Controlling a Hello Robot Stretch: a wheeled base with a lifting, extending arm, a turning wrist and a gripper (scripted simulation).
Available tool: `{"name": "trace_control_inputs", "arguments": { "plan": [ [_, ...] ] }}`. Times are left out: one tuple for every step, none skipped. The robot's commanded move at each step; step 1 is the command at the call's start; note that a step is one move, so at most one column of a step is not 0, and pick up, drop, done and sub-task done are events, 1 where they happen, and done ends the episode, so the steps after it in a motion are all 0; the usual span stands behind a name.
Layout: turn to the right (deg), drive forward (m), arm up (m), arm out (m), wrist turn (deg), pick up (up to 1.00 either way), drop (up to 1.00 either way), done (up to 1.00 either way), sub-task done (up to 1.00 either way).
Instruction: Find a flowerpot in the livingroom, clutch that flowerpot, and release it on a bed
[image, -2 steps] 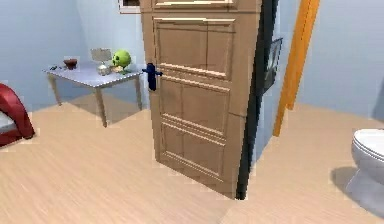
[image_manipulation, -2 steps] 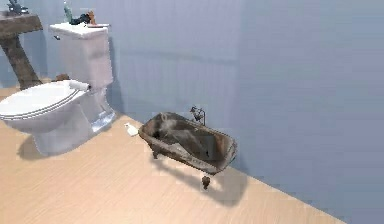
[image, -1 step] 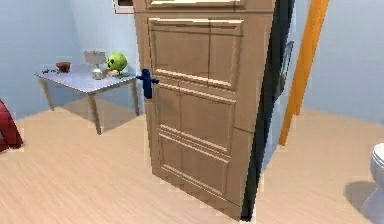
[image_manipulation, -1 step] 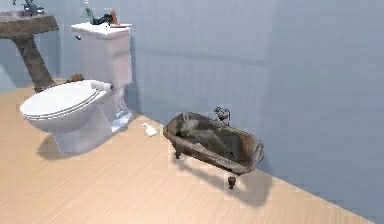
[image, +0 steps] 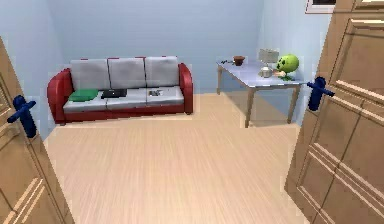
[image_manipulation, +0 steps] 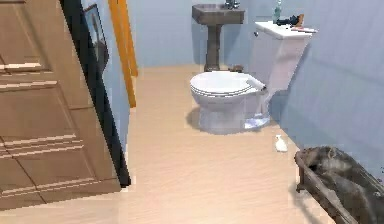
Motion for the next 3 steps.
{"name": "trace_control_inputs", "arguments": {
  "plan": [
    [0.0, 1.00, 0.00, 0.00, 0.0, 0.00, 0.00, 0.00, 0.00],
    [0.0, 1.00, 0.00, 0.00, 0.0, 0.00, 0.00, 0.00, 0.00],
    [-3.0, 0.00, 0.00, 0.00, 0.0, 0.00, 0.00, 0.00, 0.00]
  ]
}}
